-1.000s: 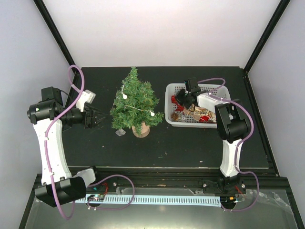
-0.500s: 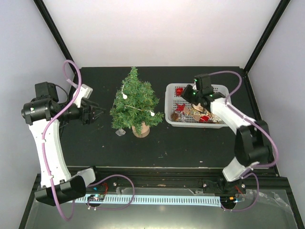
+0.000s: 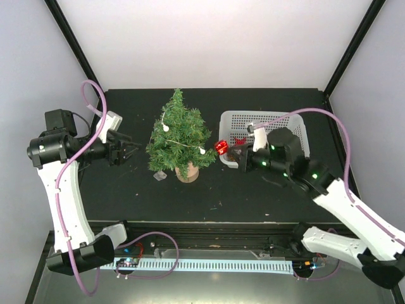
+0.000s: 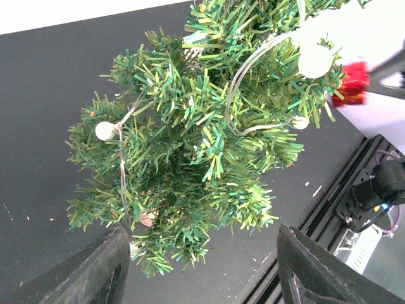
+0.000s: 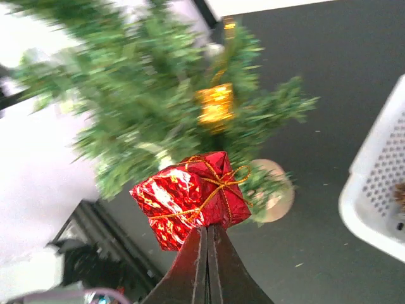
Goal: Decorate the small christmas tree
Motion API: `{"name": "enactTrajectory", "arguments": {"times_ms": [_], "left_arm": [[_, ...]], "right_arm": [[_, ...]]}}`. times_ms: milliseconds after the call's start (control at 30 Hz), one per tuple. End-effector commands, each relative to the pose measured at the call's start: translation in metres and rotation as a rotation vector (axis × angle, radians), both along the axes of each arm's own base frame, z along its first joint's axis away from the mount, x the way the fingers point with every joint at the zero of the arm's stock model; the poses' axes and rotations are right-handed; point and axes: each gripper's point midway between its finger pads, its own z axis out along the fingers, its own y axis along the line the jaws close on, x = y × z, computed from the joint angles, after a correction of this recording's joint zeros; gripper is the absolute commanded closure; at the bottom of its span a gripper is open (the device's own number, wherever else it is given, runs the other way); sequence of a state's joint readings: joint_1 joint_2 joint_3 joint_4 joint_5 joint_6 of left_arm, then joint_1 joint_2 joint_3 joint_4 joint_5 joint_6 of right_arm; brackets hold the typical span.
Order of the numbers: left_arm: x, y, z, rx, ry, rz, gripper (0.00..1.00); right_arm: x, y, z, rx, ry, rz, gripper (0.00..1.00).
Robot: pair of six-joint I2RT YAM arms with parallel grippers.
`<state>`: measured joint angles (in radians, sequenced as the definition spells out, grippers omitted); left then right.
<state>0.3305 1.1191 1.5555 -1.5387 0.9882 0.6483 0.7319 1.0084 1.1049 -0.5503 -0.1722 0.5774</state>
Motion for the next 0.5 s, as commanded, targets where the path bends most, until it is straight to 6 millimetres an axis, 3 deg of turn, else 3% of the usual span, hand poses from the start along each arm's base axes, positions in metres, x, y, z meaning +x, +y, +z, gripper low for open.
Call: {"name": "enactTrajectory", "arguments": {"times_ms": [0,100,233,467], "left_arm": [[-0.005,-0.005,0.012,-0.012,-0.024,-0.013,0.35],[-0.006,-0.006,0.01,-0.014,-0.019,-0.014,0.35],[-0.008,-0.007,0.01,-0.018,-0.014,-0.014,0.35],[-0.015,-0.009,0.009,-0.005,-0.025,-0.008,0.35]], "right_arm": [[-0.041,-0.007,0.018,-0.046,-0.065,0.047,0.99],[-0.06,0.006,0.024,-0.042,-0.075,0.121,0.99],[-0.084,0.039,0.021,-0.078,-0.088,0.244,0.99],[-0.079,0.071,0.004,-0.074,-0.062,0.254,0.99]]}}
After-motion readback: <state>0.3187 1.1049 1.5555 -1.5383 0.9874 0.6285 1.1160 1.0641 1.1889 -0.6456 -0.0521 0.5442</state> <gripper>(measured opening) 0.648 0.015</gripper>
